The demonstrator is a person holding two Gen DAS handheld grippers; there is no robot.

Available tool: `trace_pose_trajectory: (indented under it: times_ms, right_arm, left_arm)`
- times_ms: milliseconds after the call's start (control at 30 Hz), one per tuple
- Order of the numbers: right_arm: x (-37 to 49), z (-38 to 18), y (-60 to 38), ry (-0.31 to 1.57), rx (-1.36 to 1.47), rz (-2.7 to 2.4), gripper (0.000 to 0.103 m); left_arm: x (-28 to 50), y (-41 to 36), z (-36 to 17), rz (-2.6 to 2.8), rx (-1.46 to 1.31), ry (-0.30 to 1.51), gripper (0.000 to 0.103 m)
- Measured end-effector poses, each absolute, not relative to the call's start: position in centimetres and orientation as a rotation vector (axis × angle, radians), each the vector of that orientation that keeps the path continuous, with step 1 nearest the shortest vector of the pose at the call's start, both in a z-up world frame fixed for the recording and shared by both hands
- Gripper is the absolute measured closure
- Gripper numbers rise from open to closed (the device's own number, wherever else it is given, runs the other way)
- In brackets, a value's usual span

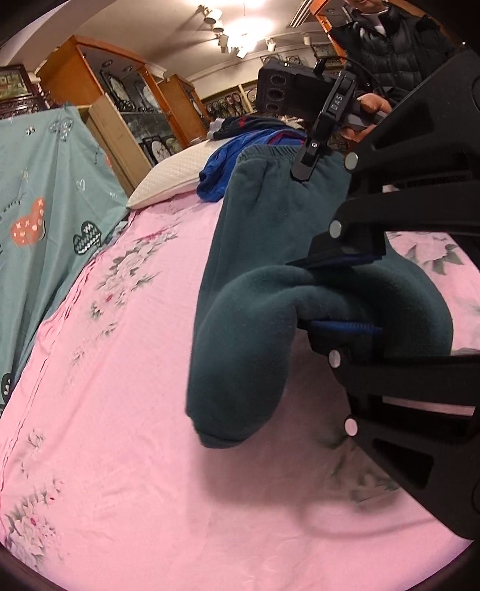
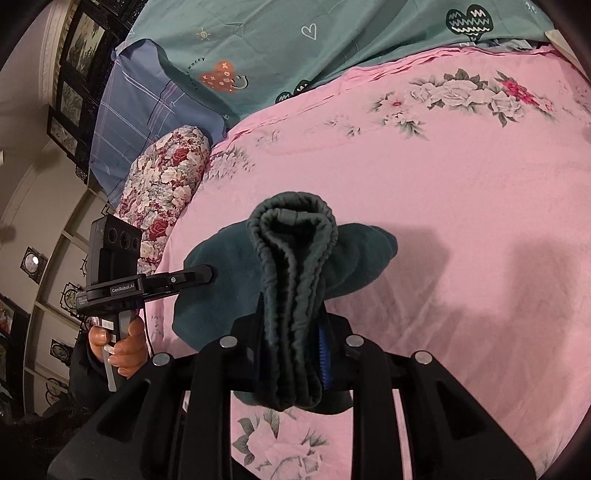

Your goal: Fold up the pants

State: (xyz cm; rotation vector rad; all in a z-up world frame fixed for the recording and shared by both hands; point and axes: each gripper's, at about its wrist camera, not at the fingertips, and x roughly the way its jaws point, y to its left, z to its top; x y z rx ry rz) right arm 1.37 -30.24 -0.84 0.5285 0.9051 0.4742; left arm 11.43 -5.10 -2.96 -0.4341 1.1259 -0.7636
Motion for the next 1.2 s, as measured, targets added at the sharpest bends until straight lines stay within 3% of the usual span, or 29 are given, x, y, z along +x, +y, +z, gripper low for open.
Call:
trace_pose_trajectory:
  times_ms: [333, 400, 500, 667, 800, 900, 1000, 1100, 1200]
  right_arm:
    - [17.6, 11.8, -30.8, 0.693, 0.376, 0.445, 0.08]
    - [21.9, 11.2, -31.0, 0.662, 0.353, 0.421, 0.08]
    - [29.5, 5.7, -31.3, 0.658, 0.335, 0.365, 0.079]
    - [36.9, -5.3, -32.5, 0.871, 0.273, 0.055, 0.076]
    - [35.3, -2.8, -36.0, 0.717, 0.321, -0.036, 0.069]
    - [34.9, 0.2, -36.7, 0.651, 0.358, 0.0, 0.069]
    - [37.0, 0.7, -33.1, 0.724, 0.293, 0.12, 0.07]
    - [39.9, -2.0, -31.6, 0.838, 0.283, 0.063, 0.071]
    - [42.0, -5.7, -32.5, 0.947, 0.305, -0.016, 0.076]
  left_arm:
    - [26.4, -7.4, 11.1, -0.624, -0.326, 0.809, 0.08]
    - [31.3, -8.2, 10.2, -0.583, -0.323, 0.8, 0.08]
    - [38.6, -9.0, 5.2, -0.499, -0.318, 0.841, 0.08]
    - [46.2, -6.8, -5.1, -0.276, -0.365, 1.05, 0.069]
    - [44.5, -2.7, -3.1, -0.236, -0.374, 0.953, 0.031]
    - [42.4, -1.0, -0.2, -0.219, -0.339, 0.865, 0.03]
    - [41.5, -3.7, 0.8, -0.299, -0.225, 0.875, 0.03]
    - [42.0, -8.0, -1.0, -0.291, -0.036, 0.921, 0.032]
    - [44.3, -7.0, -5.1, -0.153, -0.057, 1.034, 0.043]
